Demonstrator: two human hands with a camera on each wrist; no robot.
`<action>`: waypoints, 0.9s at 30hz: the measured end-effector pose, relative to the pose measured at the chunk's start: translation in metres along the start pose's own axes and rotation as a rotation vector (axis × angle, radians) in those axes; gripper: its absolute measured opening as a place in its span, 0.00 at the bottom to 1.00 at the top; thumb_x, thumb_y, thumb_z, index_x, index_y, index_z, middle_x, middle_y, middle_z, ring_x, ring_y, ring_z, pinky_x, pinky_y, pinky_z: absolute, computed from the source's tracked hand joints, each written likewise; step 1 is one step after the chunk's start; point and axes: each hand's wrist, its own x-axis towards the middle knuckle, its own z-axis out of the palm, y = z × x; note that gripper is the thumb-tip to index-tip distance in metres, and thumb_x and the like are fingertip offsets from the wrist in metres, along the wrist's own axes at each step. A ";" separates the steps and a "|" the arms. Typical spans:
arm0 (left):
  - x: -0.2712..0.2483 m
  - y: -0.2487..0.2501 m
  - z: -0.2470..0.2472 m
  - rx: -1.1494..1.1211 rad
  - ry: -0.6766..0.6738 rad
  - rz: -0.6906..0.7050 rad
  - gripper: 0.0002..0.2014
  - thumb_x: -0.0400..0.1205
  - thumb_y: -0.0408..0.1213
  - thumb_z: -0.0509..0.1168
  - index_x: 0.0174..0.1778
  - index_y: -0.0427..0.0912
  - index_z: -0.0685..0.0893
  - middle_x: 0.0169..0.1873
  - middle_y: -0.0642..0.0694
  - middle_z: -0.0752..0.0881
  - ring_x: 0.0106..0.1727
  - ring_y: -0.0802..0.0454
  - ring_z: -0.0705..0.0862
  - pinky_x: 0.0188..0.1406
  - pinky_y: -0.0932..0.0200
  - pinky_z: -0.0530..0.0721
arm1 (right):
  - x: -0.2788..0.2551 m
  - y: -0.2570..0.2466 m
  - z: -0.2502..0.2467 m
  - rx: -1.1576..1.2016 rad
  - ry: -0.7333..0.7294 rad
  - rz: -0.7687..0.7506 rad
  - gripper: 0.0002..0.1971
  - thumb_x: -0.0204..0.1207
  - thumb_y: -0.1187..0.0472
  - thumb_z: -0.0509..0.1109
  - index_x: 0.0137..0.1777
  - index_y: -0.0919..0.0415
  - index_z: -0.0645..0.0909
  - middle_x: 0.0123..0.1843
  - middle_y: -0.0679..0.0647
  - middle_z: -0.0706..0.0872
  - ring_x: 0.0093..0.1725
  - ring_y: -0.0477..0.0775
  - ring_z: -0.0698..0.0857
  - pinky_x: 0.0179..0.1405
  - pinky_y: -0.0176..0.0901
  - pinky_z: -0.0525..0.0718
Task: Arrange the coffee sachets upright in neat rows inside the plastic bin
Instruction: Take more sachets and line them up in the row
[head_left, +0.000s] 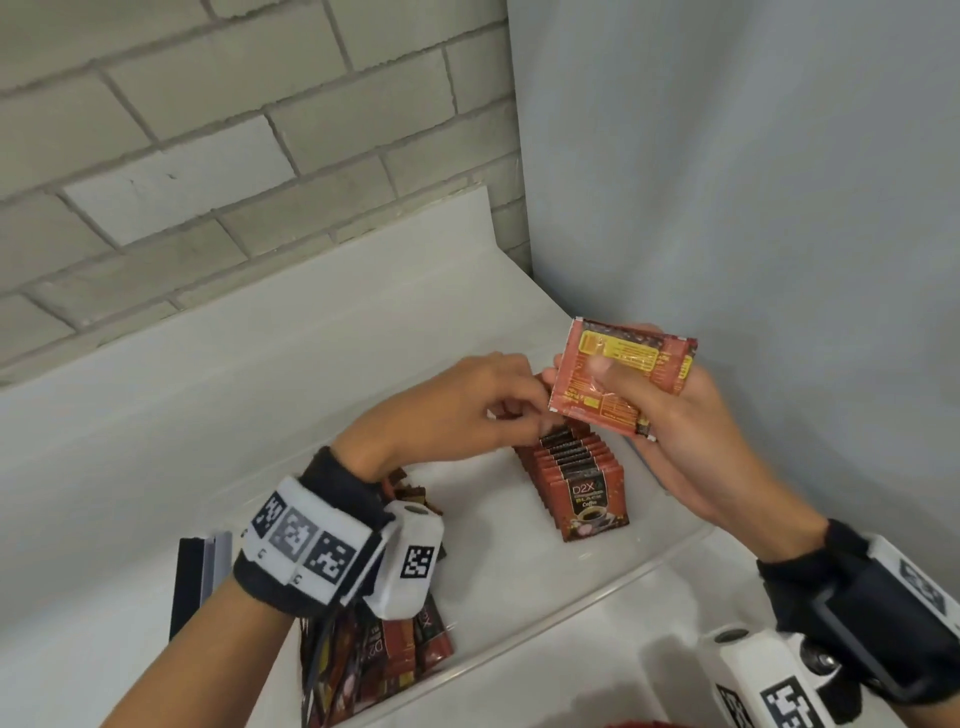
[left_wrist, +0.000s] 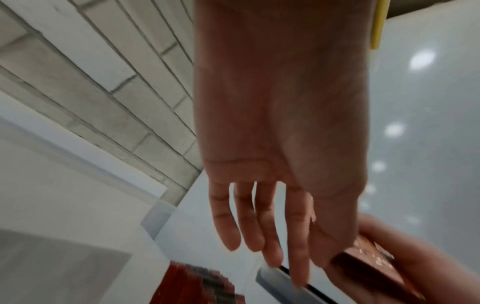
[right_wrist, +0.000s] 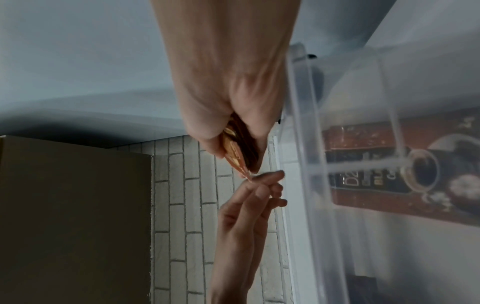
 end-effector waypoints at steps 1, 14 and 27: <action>-0.001 0.000 -0.002 -0.038 0.049 -0.018 0.10 0.81 0.34 0.68 0.58 0.42 0.87 0.46 0.47 0.84 0.47 0.59 0.81 0.51 0.68 0.79 | 0.000 0.000 0.000 -0.015 0.000 0.000 0.10 0.73 0.61 0.70 0.55 0.56 0.84 0.52 0.57 0.92 0.54 0.55 0.90 0.54 0.43 0.88; -0.005 0.012 0.004 -0.560 0.210 -0.037 0.22 0.74 0.34 0.74 0.63 0.42 0.78 0.49 0.36 0.84 0.49 0.42 0.84 0.54 0.47 0.83 | 0.001 0.001 -0.001 -0.030 -0.023 -0.036 0.14 0.68 0.60 0.73 0.55 0.57 0.84 0.51 0.54 0.92 0.52 0.53 0.91 0.46 0.39 0.88; -0.001 0.009 0.010 -0.332 0.587 0.256 0.16 0.78 0.23 0.69 0.60 0.40 0.86 0.44 0.41 0.81 0.45 0.49 0.81 0.48 0.60 0.79 | 0.004 0.004 -0.002 -0.056 -0.001 -0.062 0.24 0.62 0.44 0.77 0.57 0.53 0.83 0.52 0.53 0.91 0.56 0.54 0.89 0.61 0.46 0.85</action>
